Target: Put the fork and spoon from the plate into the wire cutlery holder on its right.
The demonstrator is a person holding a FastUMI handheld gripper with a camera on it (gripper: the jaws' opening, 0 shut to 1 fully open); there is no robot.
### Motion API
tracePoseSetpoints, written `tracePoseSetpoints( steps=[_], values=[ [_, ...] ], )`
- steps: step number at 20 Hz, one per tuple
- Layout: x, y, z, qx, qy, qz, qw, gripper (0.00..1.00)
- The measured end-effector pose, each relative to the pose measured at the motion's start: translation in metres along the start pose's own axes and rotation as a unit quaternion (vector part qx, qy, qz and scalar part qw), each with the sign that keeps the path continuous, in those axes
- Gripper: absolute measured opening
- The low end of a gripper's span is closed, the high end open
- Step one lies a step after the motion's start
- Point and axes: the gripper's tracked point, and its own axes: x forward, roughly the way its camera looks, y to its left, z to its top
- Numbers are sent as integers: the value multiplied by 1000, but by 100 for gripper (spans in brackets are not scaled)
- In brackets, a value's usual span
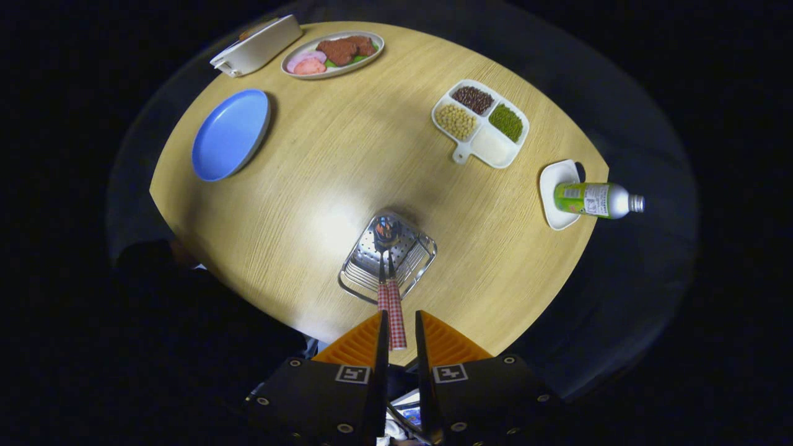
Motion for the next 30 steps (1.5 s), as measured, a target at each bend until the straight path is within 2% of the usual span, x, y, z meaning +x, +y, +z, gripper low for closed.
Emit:
tracePoseSetpoints(
  steps=[3, 5, 9, 12, 14, 15, 17, 22, 24, 27, 30],
  values=[
    [-24, 11, 21, 18, -110, -11, 994, 28],
    [-45, 17, 36, 38, -189, -26, 981, 37],
    [-73, 25, 46, 88, -318, -60, 942, 49],
    [-94, 39, 45, 98, -404, -99, 904, 56],
    [-111, 48, 44, 93, -458, -136, 873, 61],
    [-121, 53, 44, 89, -484, -150, 857, 72],
    [-141, 58, 48, 99, -546, -171, 814, 82],
    [-171, 52, 38, 166, -658, -174, 713, 93],
    [-172, 42, 31, 180, -679, -187, 687, 94],
    [-183, 48, 27, 186, -720, -185, 643, 94],
    [-193, 60, 26, 172, -743, -193, 617, 94]
  ],
)
